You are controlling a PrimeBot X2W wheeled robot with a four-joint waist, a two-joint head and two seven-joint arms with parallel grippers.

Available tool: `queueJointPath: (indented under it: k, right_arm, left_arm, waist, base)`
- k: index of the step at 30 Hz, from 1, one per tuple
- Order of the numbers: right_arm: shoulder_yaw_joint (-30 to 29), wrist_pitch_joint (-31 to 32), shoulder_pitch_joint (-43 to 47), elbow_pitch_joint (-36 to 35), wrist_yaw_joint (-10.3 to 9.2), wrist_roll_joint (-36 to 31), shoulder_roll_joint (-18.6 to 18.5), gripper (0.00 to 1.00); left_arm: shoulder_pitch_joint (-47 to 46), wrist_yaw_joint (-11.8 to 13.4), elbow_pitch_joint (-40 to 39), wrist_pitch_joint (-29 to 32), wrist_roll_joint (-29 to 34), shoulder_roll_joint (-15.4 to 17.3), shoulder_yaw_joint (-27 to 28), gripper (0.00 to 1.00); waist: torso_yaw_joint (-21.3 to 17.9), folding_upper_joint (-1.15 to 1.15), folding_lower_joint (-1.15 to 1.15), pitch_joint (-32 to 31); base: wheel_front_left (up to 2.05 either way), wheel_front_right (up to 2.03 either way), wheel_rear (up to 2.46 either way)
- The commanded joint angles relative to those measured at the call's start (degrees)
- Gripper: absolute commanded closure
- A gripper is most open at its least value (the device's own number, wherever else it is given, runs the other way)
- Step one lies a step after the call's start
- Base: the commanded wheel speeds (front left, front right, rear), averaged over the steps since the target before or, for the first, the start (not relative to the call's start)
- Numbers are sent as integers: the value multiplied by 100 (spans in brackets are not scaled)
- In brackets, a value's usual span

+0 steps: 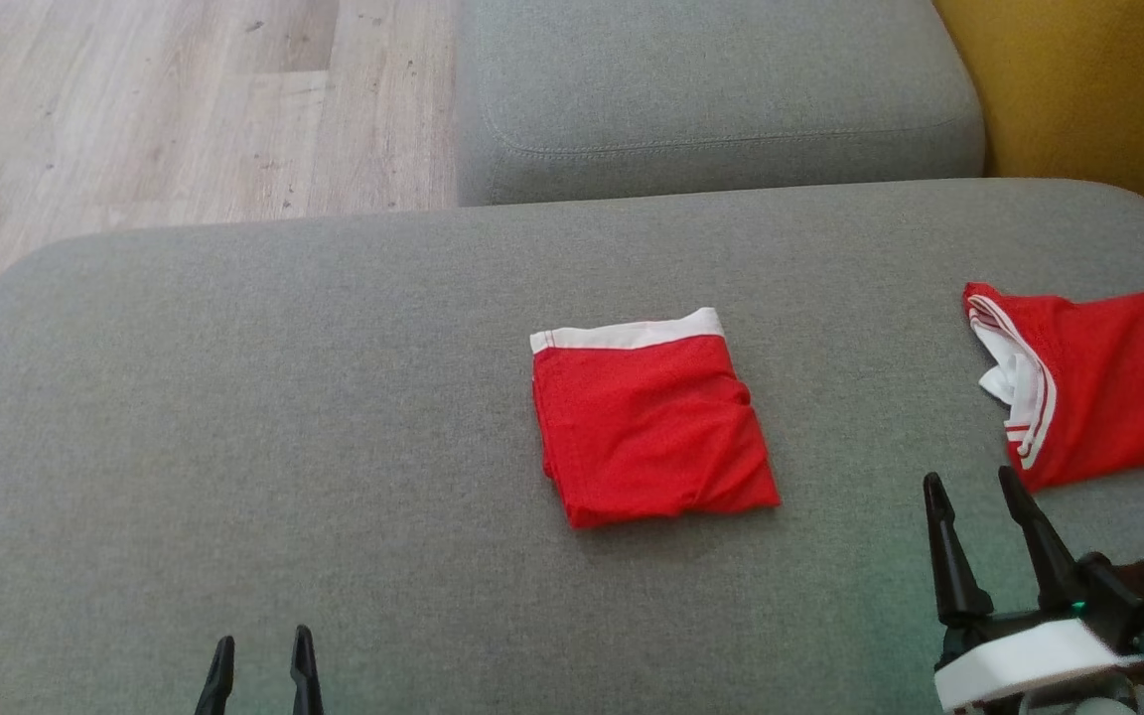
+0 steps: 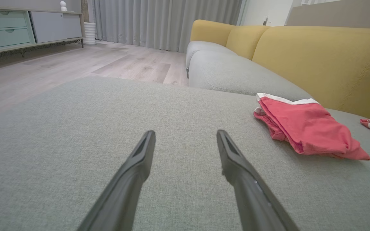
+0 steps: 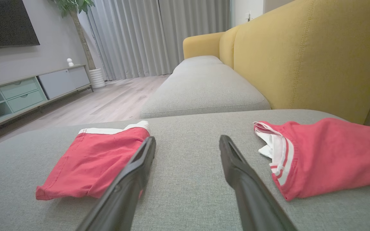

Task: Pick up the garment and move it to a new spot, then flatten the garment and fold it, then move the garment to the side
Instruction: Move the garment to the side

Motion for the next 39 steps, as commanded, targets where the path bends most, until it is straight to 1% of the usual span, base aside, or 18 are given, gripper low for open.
queueJointPath:
  k: [1, 6, 9, 11, 13, 14, 17, 18, 20, 22, 25, 29, 32, 34, 35, 36, 39]
  right_arm:
    - [111, 10, -182, -191, 39, -17, -96, 0]
    - [175, 91, -254, -273, 39, 64, -97, 0]
    - [235, 389, -465, -441, 39, 396, -84, 0]
    - [337, 956, -673, -461, 39, 711, -108, 0]
    - [414, 1677, -958, -375, 39, 939, -162, 0]
    - [445, 2069, -1127, -283, 39, 1110, -127, 0]
    - [312, 3064, -1732, 230, 39, 1336, 72, 0]
    - [312, 3064, -1732, 230, 39, 1336, 72, 0]
    - [169, 3499, -2136, 708, 39, 1395, 246, 0]
    - [-15, 3762, -2478, 1258, 39, 1384, 382, 0]
    - [-300, 3835, -2889, 2077, 39, 1154, 484, 0]
    - [-667, 3661, -3305, 2992, 39, 773, 533, 0]
    - [-875, 3600, -3508, 3575, 39, 724, 554, 0]
    - [-912, 3619, -3619, 3894, 39, 867, 562, 0]
    - [-844, 3603, -3676, 3990, 39, 991, 563, 73]
    - [-786, 3557, -3737, 4053, 39, 1137, 564, 100]
    - [-524, 3504, -3920, 4109, 39, 1423, 565, 100]
  left_arm:
    - [-108, 0, -181, -30, 39, -31, 187, 0]
    - [-111, 4, -193, -30, 30, -31, 176, 0]
    - [-127, 15, -211, -30, 28, -31, 139, 0]
    - [-160, 15, -210, -30, 28, -31, 81, 0]
    - [-213, 16, -205, -30, 5, -31, 6, 0]
    - [-245, 24, -203, -30, -15, -31, -30, 0]
    - [-364, 39, -187, -30, -65, -31, -174, 0]
    - [-364, 39, -187, -30, -65, -31, -174, 0]
    - [-461, 45, -151, -30, -113, -31, -279, 0]
    - [-544, 60, -115, -30, -154, -31, -401, 0]
    - [-616, 95, -77, -30, -197, -31, -586, 0]
    - [-687, 131, -43, -30, -246, -31, -720, 0]
    - [-710, 146, -25, -30, -258, -31, -755, 0]
    - [-715, 157, -23, -30, -261, -31, -772, 0]
    - [-713, 170, -33, -30, -265, -31, -775, 0]
    - [-711, 193, -54, -30, -276, -31, -771, 0]
    - [-692, 228, -117, -30, -311, -31, -772, 0]
  waist:
    - [2, 0, 0, 2]
    - [12, 0, 0, 23]
    - [34, 0, 0, 82]
    - [80, 0, 0, 129]
    - [164, 0, 0, 192]
    - [210, 0, 0, 225]
    - [406, 0, 0, 352]
    - [406, 0, 0, 352]
    - [572, 0, 0, 428]
    - [747, 0, 0, 485]
    - [1001, 0, 0, 543]
    - [1275, 0, 0, 630]
    - [1392, 0, 0, 657]
    - [1419, 0, 0, 660]
    - [1412, 0, 0, 670]
    - [1371, 0, 0, 682]
    - [1120, 0, 0, 717]
  base:
    - [0, 0, 0]
    - [0, 0, 0]
    - [0, 0, 0]
    - [0, 0, 0]
    - [0, 0, 0]
    - [0, 0, 0]
    - [0, 0, 0]
    - [0, 0, 0]
    - [0, 0, 0]
    - [0, 0, 0]
    - [0, 0, 0]
    - [0, 0, 0]
    - [0, 0, 0]
    - [0, 0, 0]
    - [0, 0, 0]
    - [0, 0, 0]
    - [0, 0, 0]
